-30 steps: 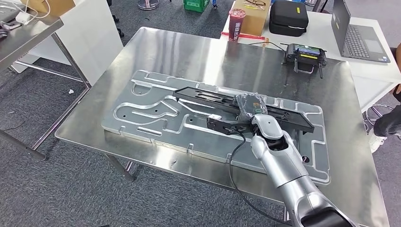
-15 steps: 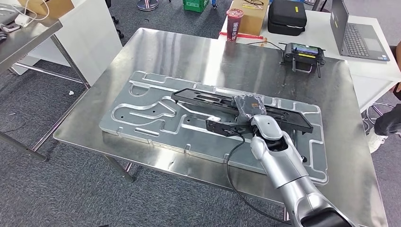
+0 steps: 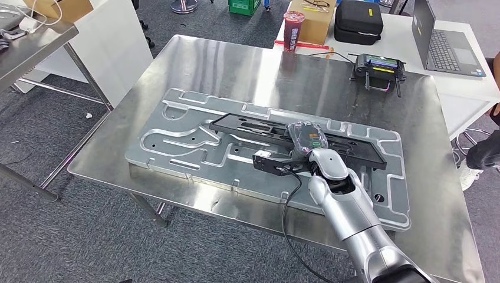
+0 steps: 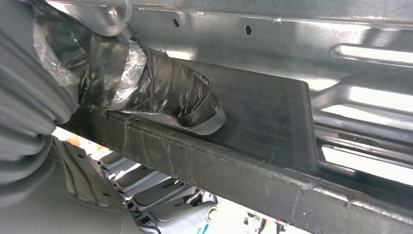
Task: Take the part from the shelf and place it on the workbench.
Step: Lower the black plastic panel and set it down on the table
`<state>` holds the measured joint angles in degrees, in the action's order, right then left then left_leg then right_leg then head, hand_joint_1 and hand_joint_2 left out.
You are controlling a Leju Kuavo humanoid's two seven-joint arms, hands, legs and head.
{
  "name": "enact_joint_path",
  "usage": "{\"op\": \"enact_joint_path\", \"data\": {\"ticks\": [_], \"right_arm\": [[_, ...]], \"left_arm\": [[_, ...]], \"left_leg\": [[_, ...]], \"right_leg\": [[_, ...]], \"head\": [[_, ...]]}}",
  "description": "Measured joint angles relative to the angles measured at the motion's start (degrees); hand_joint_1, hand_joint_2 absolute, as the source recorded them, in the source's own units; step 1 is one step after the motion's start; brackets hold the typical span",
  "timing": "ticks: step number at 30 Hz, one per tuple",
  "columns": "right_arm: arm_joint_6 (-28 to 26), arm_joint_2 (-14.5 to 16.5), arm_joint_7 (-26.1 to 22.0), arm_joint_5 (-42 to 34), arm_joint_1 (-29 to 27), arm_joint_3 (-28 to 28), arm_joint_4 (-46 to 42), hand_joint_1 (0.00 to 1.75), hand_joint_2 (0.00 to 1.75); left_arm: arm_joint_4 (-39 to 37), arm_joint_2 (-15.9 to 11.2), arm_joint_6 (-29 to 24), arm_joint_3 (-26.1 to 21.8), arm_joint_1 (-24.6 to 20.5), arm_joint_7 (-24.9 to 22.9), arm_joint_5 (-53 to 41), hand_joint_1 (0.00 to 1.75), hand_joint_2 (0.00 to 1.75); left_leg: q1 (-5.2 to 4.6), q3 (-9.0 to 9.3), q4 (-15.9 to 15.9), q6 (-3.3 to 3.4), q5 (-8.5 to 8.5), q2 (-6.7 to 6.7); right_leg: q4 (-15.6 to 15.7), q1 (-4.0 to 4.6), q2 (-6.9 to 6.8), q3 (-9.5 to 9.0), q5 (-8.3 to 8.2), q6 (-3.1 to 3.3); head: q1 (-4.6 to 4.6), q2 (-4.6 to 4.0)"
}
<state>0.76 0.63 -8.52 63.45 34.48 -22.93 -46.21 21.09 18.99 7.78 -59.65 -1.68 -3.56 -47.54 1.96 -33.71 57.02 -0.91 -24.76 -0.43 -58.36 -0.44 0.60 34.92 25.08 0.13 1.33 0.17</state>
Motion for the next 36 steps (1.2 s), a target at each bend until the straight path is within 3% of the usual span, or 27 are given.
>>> {"op": "enact_joint_path", "data": {"ticks": [27,30,31,34,36], "right_arm": [[0.3,0.0,0.0,0.0,0.0,0.0,-0.2,1.75,1.75],[0.3,0.0,0.0,0.0,0.0,0.0,-0.2,0.44,0.44],[0.3,0.0,0.0,0.0,0.0,0.0,-0.2,0.0,0.0],[0.3,0.0,0.0,0.0,0.0,0.0,-0.3,0.0,0.0],[0.3,0.0,0.0,-0.1,0.0,0.0,-0.4,0.0,0.0]], "left_arm": [[0.0,0.0,-0.1,0.2,0.0,-0.4,2.1,0.0,1.75],[0.0,0.0,0.0,0.3,0.0,-0.2,2.8,0.0,1.75],[0.0,0.0,0.0,0.3,0.0,0.0,3.2,0.0,1.31],[0.0,0.0,0.1,0.9,0.0,0.6,4.5,0.0,0.0],[0.0,0.0,0.2,1.2,0.0,0.9,5.9,0.0,0.0]], "left_leg": [[0.01,0.0,0.0,0.0,0.0,0.0],[0.01,0.0,0.0,0.0,0.0,0.0],[0.01,0.0,0.0,0.0,0.0,0.0],[0.01,0.0,0.0,0.0,0.0,0.0],[0.01,0.0,0.0,0.0,0.0,0.0]], "right_leg": [[0.0,-0.02,0.0,0.0,0.0,0.0],[0.0,-0.02,0.0,0.0,0.0,0.0],[0.0,-0.02,0.0,0.0,0.0,0.0],[0.0,-0.02,0.0,0.0,0.0,0.0],[0.0,-0.02,0.0,0.0,0.0,0.0]], "head": [[0.0,0.0],[0.0,0.0],[0.01,0.0],[0.01,0.0],[0.01,0.0]]}}
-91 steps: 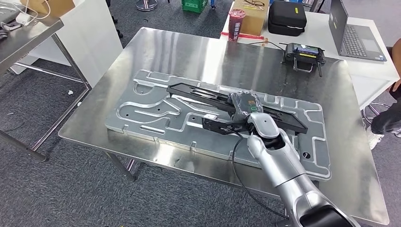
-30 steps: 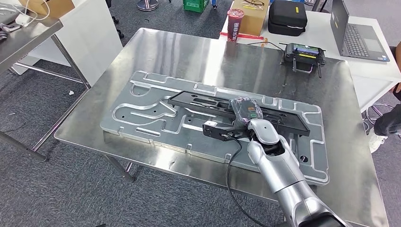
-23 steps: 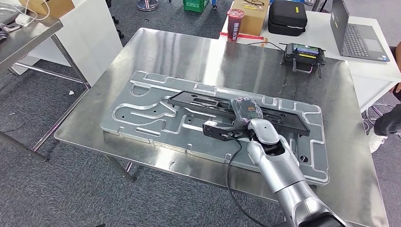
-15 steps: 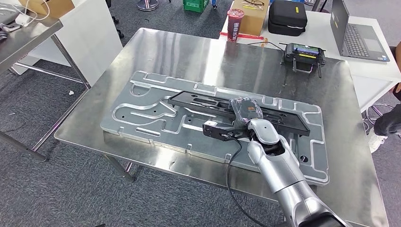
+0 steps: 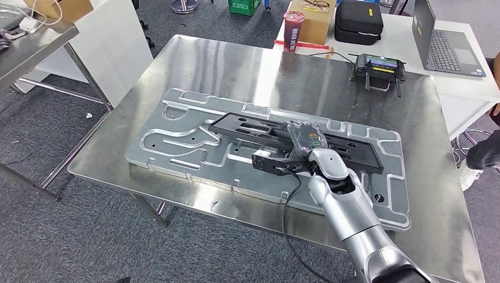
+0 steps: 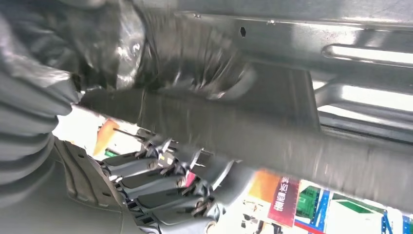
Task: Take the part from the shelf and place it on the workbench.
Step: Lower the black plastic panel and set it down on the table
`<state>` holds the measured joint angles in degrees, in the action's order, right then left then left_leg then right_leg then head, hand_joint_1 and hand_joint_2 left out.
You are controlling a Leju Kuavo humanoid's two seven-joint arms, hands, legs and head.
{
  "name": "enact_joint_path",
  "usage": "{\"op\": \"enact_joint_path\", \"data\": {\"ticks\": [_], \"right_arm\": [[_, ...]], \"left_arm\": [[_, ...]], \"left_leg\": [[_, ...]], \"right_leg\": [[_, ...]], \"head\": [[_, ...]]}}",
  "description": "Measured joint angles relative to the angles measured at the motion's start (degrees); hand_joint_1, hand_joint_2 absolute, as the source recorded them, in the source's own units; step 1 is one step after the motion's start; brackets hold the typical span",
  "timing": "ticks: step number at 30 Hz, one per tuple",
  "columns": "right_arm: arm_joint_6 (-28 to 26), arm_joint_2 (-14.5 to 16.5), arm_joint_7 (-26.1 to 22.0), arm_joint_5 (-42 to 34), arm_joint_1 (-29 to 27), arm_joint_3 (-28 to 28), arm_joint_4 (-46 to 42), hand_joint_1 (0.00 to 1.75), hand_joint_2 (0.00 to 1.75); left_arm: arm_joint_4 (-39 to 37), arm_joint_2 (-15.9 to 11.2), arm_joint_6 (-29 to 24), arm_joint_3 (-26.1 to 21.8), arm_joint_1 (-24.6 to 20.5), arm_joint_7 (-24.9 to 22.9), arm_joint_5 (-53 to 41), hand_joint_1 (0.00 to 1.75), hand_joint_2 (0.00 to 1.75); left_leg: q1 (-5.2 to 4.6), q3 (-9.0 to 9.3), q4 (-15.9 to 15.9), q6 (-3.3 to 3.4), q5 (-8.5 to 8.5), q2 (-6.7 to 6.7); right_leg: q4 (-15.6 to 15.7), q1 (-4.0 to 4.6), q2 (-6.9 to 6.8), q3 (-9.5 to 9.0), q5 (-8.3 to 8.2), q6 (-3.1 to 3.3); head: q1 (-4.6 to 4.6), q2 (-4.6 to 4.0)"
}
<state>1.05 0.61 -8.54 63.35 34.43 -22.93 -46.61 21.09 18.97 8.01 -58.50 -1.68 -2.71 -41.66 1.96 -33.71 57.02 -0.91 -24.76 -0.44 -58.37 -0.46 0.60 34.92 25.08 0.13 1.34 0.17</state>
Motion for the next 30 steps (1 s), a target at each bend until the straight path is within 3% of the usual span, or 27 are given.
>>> {"op": "enact_joint_path", "data": {"ticks": [21,30], "right_arm": [[-0.2,0.0,0.2,0.6,0.6,0.0,-0.1,0.0,0.0],[1.4,-0.3,4.3,1.1,11.1,0.3,-7.7,0.0,0.0]], "left_arm": [[0.0,-0.1,-0.9,3.4,0.4,-2.5,1.8,0.0,0.0],[0.0,-0.3,-1.4,5.3,1.0,-3.3,3.0,0.0,0.0]], "left_leg": [[0.0,-0.01,0.0,0.0,0.0,0.0],[-0.04,0.0,0.0,-0.01,0.03,0.06]], "right_leg": [[0.0,-0.1,0.0,0.0,0.0,0.0],[0.0,-0.15,0.07,0.06,-0.07,-0.03]], "head": [[-0.01,0.0],[-0.01,0.0]]}}
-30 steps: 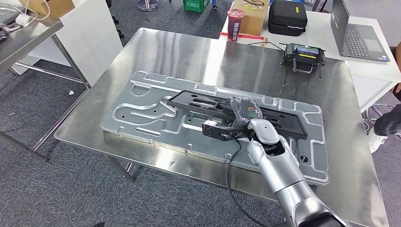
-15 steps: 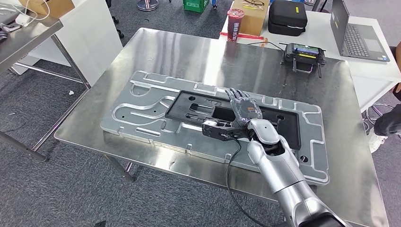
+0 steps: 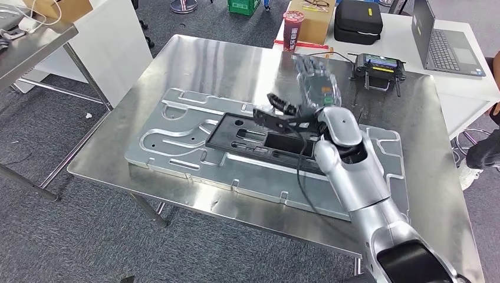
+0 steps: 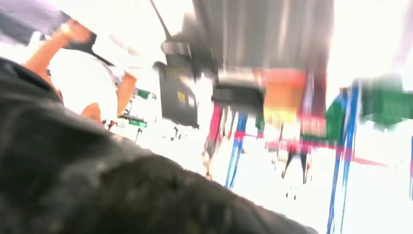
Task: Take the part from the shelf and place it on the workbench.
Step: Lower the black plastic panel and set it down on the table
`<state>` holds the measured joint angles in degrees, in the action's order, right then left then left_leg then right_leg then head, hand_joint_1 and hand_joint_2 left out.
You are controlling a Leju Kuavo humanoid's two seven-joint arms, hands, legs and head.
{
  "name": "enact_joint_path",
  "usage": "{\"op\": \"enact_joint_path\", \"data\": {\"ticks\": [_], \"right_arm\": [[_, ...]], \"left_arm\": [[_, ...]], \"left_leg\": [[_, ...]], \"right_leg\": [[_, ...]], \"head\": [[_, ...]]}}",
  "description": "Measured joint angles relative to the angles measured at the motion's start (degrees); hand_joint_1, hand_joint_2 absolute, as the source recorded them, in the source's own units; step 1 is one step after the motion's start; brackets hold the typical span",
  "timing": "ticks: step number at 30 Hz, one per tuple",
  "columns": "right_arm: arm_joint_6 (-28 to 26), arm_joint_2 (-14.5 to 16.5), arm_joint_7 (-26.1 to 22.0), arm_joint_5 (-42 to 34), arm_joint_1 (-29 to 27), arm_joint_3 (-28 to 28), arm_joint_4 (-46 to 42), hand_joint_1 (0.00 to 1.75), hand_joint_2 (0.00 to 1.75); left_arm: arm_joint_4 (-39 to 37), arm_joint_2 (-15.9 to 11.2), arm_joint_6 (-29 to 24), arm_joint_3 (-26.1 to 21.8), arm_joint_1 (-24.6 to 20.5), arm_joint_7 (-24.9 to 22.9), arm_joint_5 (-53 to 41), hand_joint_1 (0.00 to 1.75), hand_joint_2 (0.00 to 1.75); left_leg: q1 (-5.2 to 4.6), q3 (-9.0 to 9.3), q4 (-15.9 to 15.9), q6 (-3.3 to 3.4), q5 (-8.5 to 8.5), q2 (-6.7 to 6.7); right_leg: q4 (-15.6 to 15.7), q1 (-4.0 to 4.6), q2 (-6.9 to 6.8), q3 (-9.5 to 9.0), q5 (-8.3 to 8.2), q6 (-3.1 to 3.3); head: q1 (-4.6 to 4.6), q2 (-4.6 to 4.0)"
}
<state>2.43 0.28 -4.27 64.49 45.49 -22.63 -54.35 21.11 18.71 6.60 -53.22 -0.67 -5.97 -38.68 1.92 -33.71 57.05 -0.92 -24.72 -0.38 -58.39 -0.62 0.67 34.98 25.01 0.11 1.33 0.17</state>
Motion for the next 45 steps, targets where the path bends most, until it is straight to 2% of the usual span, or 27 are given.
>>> {"op": "enact_joint_path", "data": {"ticks": [4,11,15,20,23,24,25,27,28,29,30,31,32,33,34,35,36,38,39,40,41,43,44,45], "right_arm": [[3.1,-0.1,1.0,-1.8,4.2,1.0,-6.2,0.0,0.0],[5.3,-0.8,1.1,-3.6,6.4,2.3,-15.1,0.0,0.0],[4.9,-1.4,0.5,-4.0,5.2,2.4,-17.3,0.0,0.0],[4.1,-2.1,-0.2,-6.0,0.3,2.3,-21.2,0.0,0.0],[3.5,-3.2,-0.3,-7.4,-4.7,2.3,-25.9,0.0,0.0],[3.3,-3.8,-0.4,-7.7,-6.8,2.2,-27.8,0.0,0.0],[3.1,-4.3,-0.5,-7.8,-9.0,2.1,-29.8,0.0,0.0],[2.4,-5.5,-0.6,-7.7,-13.6,1.5,-33.3,0.0,0.0],[2.1,-6.0,-0.7,-7.6,-15.7,1.1,-35.0,0.0,0.0],[1.8,-6.5,-0.7,-7.4,-17.6,0.8,-36.4,0.0,0.0],[1.7,-6.9,-0.6,-7.3,-19.0,0.6,-37.6,0.0,0.0],[1.6,-7.2,-0.6,-7.2,-19.9,0.3,-38.6,0.0,0.0],[1.6,-7.4,-0.6,-7.1,-20.5,0.1,-39.4,0.0,0.0],[1.6,-7.5,-0.6,-7.1,-20.9,0.0,-40.2,0.0,0.0],[1.6,-7.7,-0.6,-7.1,-21.2,-0.2,-40.8,0.0,0.0],[1.6,-7.8,-0.5,-7.1,-21.4,-0.3,-41.2,0.0,0.0],[1.6,-7.9,-0.5,-7.1,-21.6,-0.4,-41.6,0.0,0.0],[1.6,-8.0,-0.5,-7.1,-21.8,-0.4,-42.3,0.0,0.0],[1.6,-8.0,-0.5,-7.1,-21.9,-0.5,-42.6,0.0,0.0],[1.6,-8.0,-0.5,-7.1,-22.0,-0.6,-42.8,0.0,0.0],[1.6,-8.0,-0.5,-7.1,-22.1,-0.7,-42.9,0.0,0.0],[1.6,-8.0,-0.5,-7.1,-22.3,-0.8,-43.1,0.0,0.0],[1.6,-8.0,-0.5,-7.1,-22.5,-0.8,-43.2,0.0,0.0],[1.6,-8.0,-0.5,-7.1,-22.6,-0.9,-43.2,0.0,0.0]], "left_arm": [[0.0,0.0,-0.2,1.1,0.4,-0.2,0.6,0.0,0.0],[0.0,0.0,-0.6,2.8,0.6,-0.9,1.8,0.0,0.0],[0.0,-0.1,-1.0,3.6,0.7,-2.4,2.1,0.0,0.0],[0.1,-0.2,-3.0,4.9,1.1,-6.8,3.9,0.0,0.0],[0.7,-0.1,-4.9,6.8,1.7,-8.9,6.6,0.0,0.0],[0.9,-0.1,-5.2,7.5,1.9,-9.5,7.6,0.0,0.0],[1.2,-0.1,-5.6,8.3,2.1,-10.1,8.6,0.0,0.0],[1.7,-0.2,-6.0,9.8,2.4,-10.9,10.3,0.0,0.0],[1.9,-0.2,-6.1,10.7,2.6,-11.2,11.0,0.0,0.0],[2.1,-0.2,-6.3,11.4,2.7,-11.4,11.5,0.0,0.0],[2.2,-0.2,-6.3,12.2,2.9,-11.6,12.1,0.0,0.0],[2.4,-0.2,-6.4,12.8,3.0,-11.8,12.5,0.0,0.0],[2.6,-0.2,-6.5,13.5,3.1,-11.9,12.8,0.0,0.0],[2.9,-0.3,-6.5,14.1,3.3,-12.0,13.1,0.0,0.0],[3.1,-0.4,-6.5,14.6,3.4,-12.1,13.3,0.0,0.0],[3.3,-0.4,-6.6,15.1,3.5,-12.2,13.5,0.0,0.0],[3.6,-0.5,-6.6,15.4,3.7,-12.2,13.5,0.0,0.0],[3.8,-0.5,-6.7,16.0,4.0,-12.3,13.6,0.0,0.0],[3.9,-0.5,-6.7,16.3,4.1,-12.3,13.6,0.0,0.0],[4.0,-0.5,-6.7,16.5,4.3,-12.3,13.7,0.0,0.0],[4.1,-0.5,-6.7,16.6,4.3,-12.3,13.7,0.0,0.0],[4.2,-0.6,-6.8,16.8,4.4,-12.3,13.7,0.0,0.0],[4.3,-0.6,-6.8,16.9,4.4,-12.3,13.7,0.0,0.0],[4.4,-0.6,-6.8,17.1,4.4,-12.3,13.8,0.0,0.0]], "left_leg": [[0.0,0.0,0.0,0.0,0.0,-0.01],[-0.02,0.0,0.0,0.0,-0.01,0.0],[-0.04,-0.02,0.1,0.11,-0.06,0.0],[-0.11,-0.25,0.9,0.95,-0.49,-0.01],[0.14,0.35,-0.3,1.5,0.39,0.08],[0.38,0.77,-1.1,1.73,0.96,0.18],[0.63,1.11,-2.0,1.92,1.42,0.3],[0.82,1.12,-2.4,2.12,1.79,0.44],[0.85,0.89,-2.2,2.11,1.8,0.47],[0.91,0.55,-2.0,2.04,1.8,0.49],[1.04,0.14,-1.6,1.89,1.79,0.52],[1.26,-0.33,-1.1,1.6,1.74,0.55],[1.49,-0.82,-0.5,1.16,1.66,0.6],[1.68,-1.22,-0.1,0.61,1.63,0.6],[1.69,-1.47,0.3,0.02,1.61,0.55],[1.62,-1.64,0.7,-0.5,1.65,0.47],[1.52,-1.71,0.6,-0.98,1.83,0.36],[1.6,-1.99,0.7,-1.8,2.13,0.27],[1.72,-2.42,1.2,-1.97,1.4,0.31],[1.76,-3.17,2.8,-1.93,-0.32,0.36],[1.71,-4.26,5.7,-1.72,-2.98,0.41],[1.1,-6.69,13.7,-1.06,-8.62,0.45],[0.69,-7.24,17.0,-0.66,-10.07,0.45],[0.19,-6.87,18.4,-0.07,-10.26,0.44]], "right_leg": [[0.0,0.01,0.0,-0.01,0.01,0.0],[0.0,0.0,0.0,-0.03,0.01,0.0],[0.0,-0.06,-0.01,-0.05,-0.02,-0.05],[0.1,-0.23,-0.02,-0.12,-0.05,-0.41],[0.8,0.02,-0.05,-0.73,-0.15,-1.11],[0.3,0.04,-0.08,-0.76,0.63,-1.41],[-1.1,-0.01,-0.11,-0.37,2.07,-1.7],[-7.6,-0.58,-0.21,2.05,6.3,-2.31],[-10.9,-0.87,-0.24,3.35,7.82,-2.67],[-13.1,-1.2,-0.28,4.09,8.45,-3.04],[-13.0,-1.54,-0.35,3.81,7.92,-3.43],[-10.5,-1.89,-0.46,2.33,6.46,-3.87],[-6.6,-2.25,-0.6,0.17,5.03,-4.36],[-3.5,-2.31,-0.54,-1.74,3.81,-4.65],[-1.5,-2.24,-0.34,-2.9,2.94,-4.51],[-0.7,-2.09,-0.09,-3.21,2.84,-4.02],[-1.3,-1.8,0.23,-2.86,2.7,-3.23],[-1.3,-1.76,0.33,-2.06,2.52,-1.58],[-1.4,-1.69,0.31,-1.59,2.13,-0.86],[-1.3,-1.59,0.25,-1.07,1.63,-0.16],[-1.3,-1.4,0.2,-0.5,1.11,0.42],[-1.3,-0.65,0.07,0.8,0.08,1.15],[-1.3,-0.2,0.01,1.48,-0.44,1.41],[-1.3,0.29,-0.04,2.16,-0.97,1.63]], "head": [[0.0,0.0],[0.01,0.0],[0.01,0.0],[0.02,0.0],[-0.01,0.0],[-0.05,0.0],[-0.1,0.0],[-0.15,0.0],[-0.15,0.0],[-0.16,0.0],[-0.16,0.0],[-0.16,0.0],[-0.16,0.0],[-0.19,0.0],[-0.2,0.0],[-0.22,0.0],[-0.21,0.0],[-0.14,0.0],[-0.09,0.0],[-0.05,0.0],[0.0,0.0],[0.0,0.0],[-0.01,0.0],[-0.01,0.0]]}}
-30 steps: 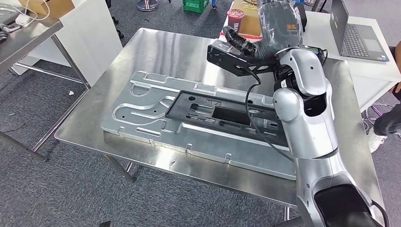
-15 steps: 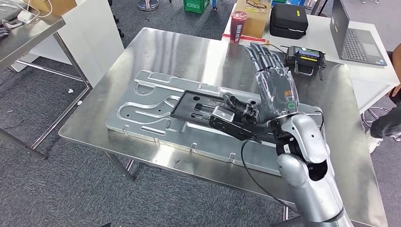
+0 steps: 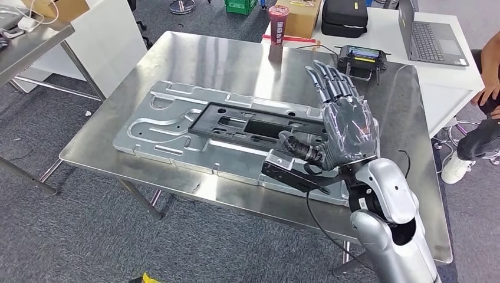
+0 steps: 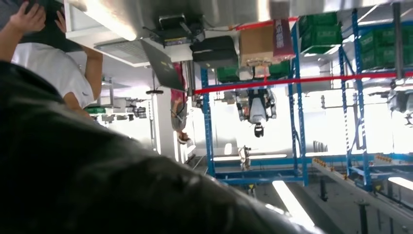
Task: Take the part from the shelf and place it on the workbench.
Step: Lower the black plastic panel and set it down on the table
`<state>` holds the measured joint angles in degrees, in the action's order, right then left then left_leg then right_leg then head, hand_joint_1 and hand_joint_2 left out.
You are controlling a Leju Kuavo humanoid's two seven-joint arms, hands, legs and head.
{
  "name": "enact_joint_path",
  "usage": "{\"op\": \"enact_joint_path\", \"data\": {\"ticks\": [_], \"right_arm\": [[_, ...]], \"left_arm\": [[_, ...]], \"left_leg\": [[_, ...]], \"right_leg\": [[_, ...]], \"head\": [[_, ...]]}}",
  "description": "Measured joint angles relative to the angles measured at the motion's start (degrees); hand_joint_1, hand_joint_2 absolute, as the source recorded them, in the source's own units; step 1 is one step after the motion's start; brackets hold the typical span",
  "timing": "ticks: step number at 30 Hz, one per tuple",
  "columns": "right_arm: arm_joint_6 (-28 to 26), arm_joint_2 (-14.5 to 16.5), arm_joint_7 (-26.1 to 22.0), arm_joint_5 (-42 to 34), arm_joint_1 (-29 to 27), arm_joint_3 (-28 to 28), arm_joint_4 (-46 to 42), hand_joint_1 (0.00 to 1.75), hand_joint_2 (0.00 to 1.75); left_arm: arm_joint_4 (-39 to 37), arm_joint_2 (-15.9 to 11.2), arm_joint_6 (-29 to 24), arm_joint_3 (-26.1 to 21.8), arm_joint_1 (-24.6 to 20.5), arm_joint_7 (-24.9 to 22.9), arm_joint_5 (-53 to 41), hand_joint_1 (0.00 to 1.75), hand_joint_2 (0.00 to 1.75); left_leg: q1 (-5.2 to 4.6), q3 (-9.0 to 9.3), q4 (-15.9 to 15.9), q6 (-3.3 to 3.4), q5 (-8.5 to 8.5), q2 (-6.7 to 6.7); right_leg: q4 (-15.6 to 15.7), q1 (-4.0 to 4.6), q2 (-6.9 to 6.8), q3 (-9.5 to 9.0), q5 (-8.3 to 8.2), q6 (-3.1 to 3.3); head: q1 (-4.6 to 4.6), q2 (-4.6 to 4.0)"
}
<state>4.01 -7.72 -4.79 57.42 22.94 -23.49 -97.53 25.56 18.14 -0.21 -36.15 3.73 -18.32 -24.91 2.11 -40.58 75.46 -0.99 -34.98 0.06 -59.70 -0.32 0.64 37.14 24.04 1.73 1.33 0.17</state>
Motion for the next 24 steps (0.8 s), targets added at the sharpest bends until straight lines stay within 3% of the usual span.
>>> {"op": "enact_joint_path", "data": {"ticks": [1,2,4,6,7,9,10,13,14,15,16,18,20,22,24], "right_arm": [[0.0,0.0,0.0,0.0,-0.1,0.0,-0.1,0.0,0.0],[0.0,-0.1,-0.1,0.0,-0.3,-0.1,-0.3,0.0,0.0],[-0.1,-0.3,-0.7,0.5,-1.6,-0.4,-1.3,0.0,0.0],[-1.2,-1.0,-1.7,2.0,-4.3,-1.3,-3.4,0.0,0.0],[-2.0,-1.5,-2.3,2.9,-6.0,-2.0,-4.6,0.0,0.0],[-3.6,-2.7,-3.2,4.3,-9.2,-3.5,-7.3,0.0,0.0],[-4.3,-3.4,-3.6,4.9,-10.6,-4.3,-8.5,0.0,0.0],[-5.7,-5.2,-4.3,6.7,-14.5,-7.5,-11.7,0.0,0.0],[-5.9,-5.7,-4.4,7.2,-15.7,-8.9,-12.5,0.0,0.0],[-5.7,-6.2,-4.2,7.4,-16.9,-10.2,-13.0,0.0,0.0],[-5.3,-6.5,-3.9,7.6,-18.2,-11.3,-13.5,0.0,0.0],[-5.6,-6.9,-2.4,8.6,-22.0,-12.8,-14.0,0.0,0.0],[-8.3,-7.7,0.9,9.9,-26.3,-14.2,-14.1,0.0,0.0],[-11.6,-9.2,6.0,9.8,-29.8,-15.9,-14.1,0.0,0.0],[-13.5,-10.9,10.4,8.9,-32.6,-17.6,-14.2,0.0,0.0]], "left_arm": [[0.1,0.0,0.0,0.2,0.0,0.0,0.1,0.0,0.0],[0.2,0.0,0.0,0.4,0.0,-0.1,0.4,0.0,0.0],[0.7,0.0,0.0,1.0,0.0,-0.6,1.3,0.0,0.0],[1.2,-0.1,-0.1,2.0,0.2,-1.0,2.5,0.0,0.0],[1.4,0.0,-0.1,2.6,0.5,-1.1,2.9,0.0,0.0],[1.7,0.1,-0.2,3.8,1.1,-1.4,3.4,0.0,0.0],[1.9,0.1,-0.1,4.4,1.3,-1.4,3.3,0.0,0.0],[2.7,0.2,0.5,5.9,1.9,-1.8,2.0,0.0,0.0],[3.0,0.2,0.8,6.2,2.1,-1.9,1.3,0.0,0.0],[3.2,0.2,1.2,6.4,2.2,-2.2,0.4,0.0,0.0],[3.3,0.2,1.7,6.6,2.2,-2.6,-0.7,0.0,0.0],[3.6,0.2,3.0,7.0,2.4,-3.6,-3.6,0.0,0.0],[4.1,0.3,4.0,7.3,2.7,-4.3,-6.3,0.0,0.0],[4.4,0.4,4.4,7.5,3.0,-4.5,-7.8,0.0,0.0],[4.5,0.3,4.6,7.7,3.1,-4.7,-8.4,0.0,0.0]], "left_leg": [[-0.55,1.41,-0.7,0.78,0.81,-0.02],[-1.18,3.89,-3.3,1.79,2.05,-0.05],[-2.56,10.43,-11.7,3.95,3.14,-0.05],[-3.41,14.22,-17.3,4.74,3.09,0.05],[-3.54,14.5,-18.2,4.64,3.32,0.1],[-3.28,14.03,-19.0,4.65,4.71,0.25],[-3.09,13.6,-19.4,4.89,5.5,0.42],[-2.82,11.46,-19.7,5.34,7.59,0.78],[-2.76,10.55,-19.5,5.21,8.19,0.84],[-2.67,9.55,-19.3,5.01,8.76,0.91],[-2.52,8.5,-18.9,4.77,9.26,0.99],[-2.16,6.54,-17.9,4.2,10.0,1.03],[-1.99,5.32,-16.9,3.46,10.47,0.86],[-1.98,5.02,-16.6,2.65,11.07,0.76],[-1.92,4.86,-16.4,1.88,11.21,0.72]], "right_leg": [[0.0,0.49,-0.01,0.66,-0.53,0.18],[0.0,0.94,0.02,1.26,-1.07,0.33],[0.0,1.58,0.04,2.1,-2.04,0.42],[0.2,1.76,-0.29,2.22,-2.98,0.14],[0.4,1.73,-0.48,2.16,-3.48,-0.08],[0.5,1.59,-0.6,2.35,-3.41,-0.7],[-0.4,1.48,-0.51,2.78,-1.91,-1.13],[-8.9,0.52,-0.39,4.86,6.45,-2.65],[-12.2,0.13,-0.42,5.24,7.89,-3.08],[-14.3,-0.2,-0.45,5.02,7.89,-3.44],[-14.7,-0.48,-0.48,3.89,6.71,-3.77],[-9.6,-0.9,-0.64,-1.37,4.31,-4.3],[-1.7,-0.73,-0.71,-7.16,5.51,-4.05],[1.8,-0.29,-0.61,-9.1,6.95,-3.1],[2.0,-0.45,-0.65,-8.42,6.13,-1.97]], "head": [[0.0,0.0],[-0.01,0.0],[-0.02,0.0],[-0.05,0.0],[-0.04,0.0],[-0.01,0.0],[-0.05,0.0],[-0.15,0.0],[-0.15,0.0],[-0.15,0.0],[-0.14,0.0],[-0.15,0.0],[-0.13,0.0],[-0.16,0.0],[-0.22,0.0]]}}
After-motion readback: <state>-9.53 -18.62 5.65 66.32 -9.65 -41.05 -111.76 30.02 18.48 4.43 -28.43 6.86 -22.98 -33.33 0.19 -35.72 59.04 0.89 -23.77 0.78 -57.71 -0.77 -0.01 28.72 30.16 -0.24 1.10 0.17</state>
